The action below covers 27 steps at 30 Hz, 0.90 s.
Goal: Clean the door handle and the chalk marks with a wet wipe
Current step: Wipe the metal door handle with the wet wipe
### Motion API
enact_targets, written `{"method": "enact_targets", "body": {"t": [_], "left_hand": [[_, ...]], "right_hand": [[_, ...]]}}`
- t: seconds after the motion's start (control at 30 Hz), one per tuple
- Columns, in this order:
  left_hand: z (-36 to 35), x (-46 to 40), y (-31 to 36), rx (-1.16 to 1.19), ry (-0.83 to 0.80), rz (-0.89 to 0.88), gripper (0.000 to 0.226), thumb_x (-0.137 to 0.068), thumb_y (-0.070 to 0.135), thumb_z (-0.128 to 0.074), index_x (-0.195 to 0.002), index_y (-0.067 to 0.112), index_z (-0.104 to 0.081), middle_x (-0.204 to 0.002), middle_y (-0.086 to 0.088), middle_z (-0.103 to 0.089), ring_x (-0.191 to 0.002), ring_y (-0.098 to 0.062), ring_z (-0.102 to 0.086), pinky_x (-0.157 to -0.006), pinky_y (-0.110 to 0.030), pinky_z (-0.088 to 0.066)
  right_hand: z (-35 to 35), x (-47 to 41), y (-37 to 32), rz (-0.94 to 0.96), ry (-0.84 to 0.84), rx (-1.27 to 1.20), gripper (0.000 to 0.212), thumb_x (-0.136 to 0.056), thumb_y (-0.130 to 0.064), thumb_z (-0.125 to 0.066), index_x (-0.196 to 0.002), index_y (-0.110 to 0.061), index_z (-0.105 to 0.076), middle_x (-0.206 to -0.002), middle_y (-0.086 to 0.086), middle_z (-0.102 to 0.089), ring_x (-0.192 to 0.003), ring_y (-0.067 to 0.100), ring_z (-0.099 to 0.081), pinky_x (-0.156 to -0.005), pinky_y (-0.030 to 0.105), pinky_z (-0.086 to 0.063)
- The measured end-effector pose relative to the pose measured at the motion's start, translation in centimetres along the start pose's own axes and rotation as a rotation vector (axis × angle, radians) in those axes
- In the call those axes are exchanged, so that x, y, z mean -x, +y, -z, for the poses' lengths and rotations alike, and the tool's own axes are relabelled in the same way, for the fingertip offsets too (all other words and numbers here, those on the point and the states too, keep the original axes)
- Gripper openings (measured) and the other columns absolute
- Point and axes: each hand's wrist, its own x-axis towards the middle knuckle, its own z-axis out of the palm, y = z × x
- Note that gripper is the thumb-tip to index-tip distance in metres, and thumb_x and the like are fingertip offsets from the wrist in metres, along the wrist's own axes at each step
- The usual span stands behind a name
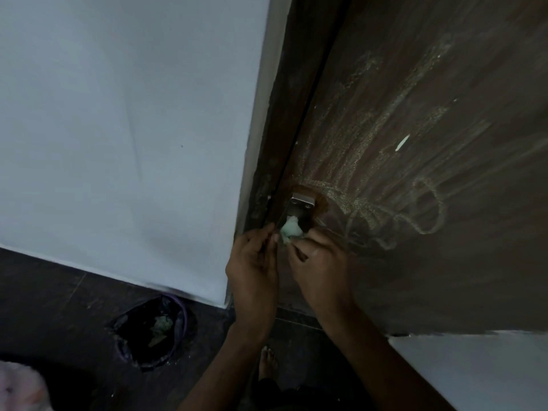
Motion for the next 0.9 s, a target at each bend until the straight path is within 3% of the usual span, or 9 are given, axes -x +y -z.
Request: {"method": "enact_targets", "body": {"t": [0.13,0.27,0.4,0.6,0.67,0.8,0.9], "left_hand": [[0.0,0.2,-0.8,0.007,-0.054,-0.002,0.025,-0.089,0.009,-0.074,-0.114,0.015,-0.077,-0.106,0.002,-0.073,-0.095,-0.002,-0.064,-0.089,-0.002,-0.042],[0.0,0.3,-1.0,-0.043,-0.109,0.001,0.021,-0.084,0.015,-0.078,-0.104,0.022,-0.08,-0.099,0.009,-0.074,-0.088,0.001,-0.064,-0.083,0.0,-0.042],[-0.2,0.7,-0.7,-0.012,-0.146,0.009,0.017,-0.082,0.024,-0.081,-0.098,0.03,-0.079,-0.095,0.018,-0.073,-0.088,0.007,-0.066,-0.081,-0.001,-0.043],[-0.4,0.9,-0.8,0.093,-0.148,0.049,0.022,-0.086,0.018,-0.078,-0.102,0.032,-0.08,-0.095,0.021,-0.074,-0.091,0.006,-0.069,-0.082,-0.005,-0.047],[-0.3,0.7,-0.8,0.082,-0.151,0.045,0.022,-0.084,0.018,-0.08,-0.1,0.032,-0.08,-0.093,0.021,-0.074,-0.088,0.006,-0.069,-0.082,-0.004,-0.047],[-0.1,0.6,0.0,0.123,-0.175,0.035,0.022,-0.082,0.021,-0.081,-0.098,0.035,-0.078,-0.09,0.022,-0.073,-0.088,0.01,-0.067,-0.08,0.0,-0.045],[-0.1,0.8,0.7,0.143,-0.195,0.005,0.025,-0.081,0.02,-0.082,-0.098,0.037,-0.075,-0.089,0.025,-0.07,-0.089,0.012,-0.066,-0.078,0.002,-0.043]], "right_hand": [[-1.8,0.9,-0.8,0.084,0.072,0.077,0.006,-0.085,-0.016,-0.075,-0.085,-0.01,-0.078,-0.083,0.006,-0.071,-0.076,0.022,-0.069,-0.062,0.029,-0.058],[-1.7,2.8,1.9,-0.085,0.021,0.071,0.009,-0.084,-0.013,-0.079,-0.091,-0.008,-0.077,-0.099,0.008,-0.073,-0.086,0.023,-0.071,-0.066,0.038,-0.061],[-1.2,3.9,3.1,-0.134,0.136,0.134,0.014,-0.075,-0.014,-0.086,-0.083,-0.01,-0.075,-0.091,0.01,-0.073,-0.073,0.022,-0.07,-0.059,0.03,-0.057],[-2.3,1.8,0.6,-0.027,0.088,0.051,0.014,-0.077,-0.014,-0.084,-0.079,-0.006,-0.072,-0.087,0.008,-0.071,-0.079,0.022,-0.068,-0.065,0.03,-0.056],[-1.8,2.4,1.4,-0.125,0.042,0.0,0.012,-0.086,-0.019,-0.077,-0.088,-0.008,-0.074,-0.093,0.006,-0.072,-0.083,0.02,-0.068,-0.066,0.032,-0.057],[0.7,4.3,5.0,-0.432,0.015,-0.146,0.008,-0.087,-0.024,-0.074,-0.085,-0.017,-0.071,-0.082,-0.011,-0.061,-0.067,-0.002,-0.055,-0.06,0.007,-0.039],[1.8,4.3,6.3,-0.631,0.068,-0.468,0.01,-0.079,-0.016,-0.081,-0.08,-0.019,-0.071,-0.08,-0.013,-0.067,-0.075,0.0,-0.066,-0.065,0.01,-0.052]]}}
